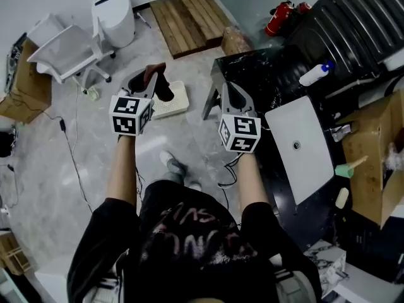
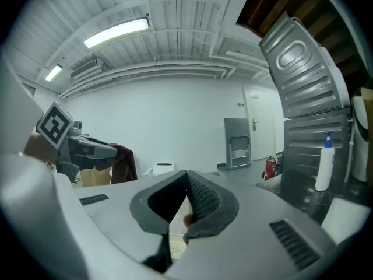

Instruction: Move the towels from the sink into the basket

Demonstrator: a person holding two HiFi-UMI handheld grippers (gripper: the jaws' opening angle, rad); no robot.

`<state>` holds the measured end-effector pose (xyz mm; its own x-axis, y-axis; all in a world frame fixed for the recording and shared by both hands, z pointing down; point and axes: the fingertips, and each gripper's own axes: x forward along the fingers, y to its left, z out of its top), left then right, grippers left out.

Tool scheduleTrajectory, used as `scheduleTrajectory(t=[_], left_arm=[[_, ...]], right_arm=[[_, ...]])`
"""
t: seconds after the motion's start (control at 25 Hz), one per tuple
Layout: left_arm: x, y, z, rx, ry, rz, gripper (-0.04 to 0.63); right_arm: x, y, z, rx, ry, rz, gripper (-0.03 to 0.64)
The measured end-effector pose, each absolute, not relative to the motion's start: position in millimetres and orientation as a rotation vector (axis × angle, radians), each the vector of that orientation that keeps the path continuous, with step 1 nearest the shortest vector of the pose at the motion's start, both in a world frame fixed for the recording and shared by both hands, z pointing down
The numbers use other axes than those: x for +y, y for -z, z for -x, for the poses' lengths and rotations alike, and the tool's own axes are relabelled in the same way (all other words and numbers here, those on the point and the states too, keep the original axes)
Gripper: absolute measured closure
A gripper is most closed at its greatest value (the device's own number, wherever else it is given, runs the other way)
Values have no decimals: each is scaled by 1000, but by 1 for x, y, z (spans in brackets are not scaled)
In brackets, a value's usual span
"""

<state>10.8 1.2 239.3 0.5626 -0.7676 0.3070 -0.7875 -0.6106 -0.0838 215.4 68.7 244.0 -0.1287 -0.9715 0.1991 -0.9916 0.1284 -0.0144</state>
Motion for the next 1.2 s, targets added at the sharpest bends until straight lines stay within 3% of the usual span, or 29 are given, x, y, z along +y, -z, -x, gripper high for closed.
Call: scheduleTrajectory(t=[0.56,1.2], left_arm=[[-110,-290,85,-1435,-484,-2555,520],[-211,-374,98,-1324,-561,-2466,519]], right_arm=[[-79,-273,-120,-2305,-236,-1798,601],[-192,-336,-96,-2255,-337,-1767,601]])
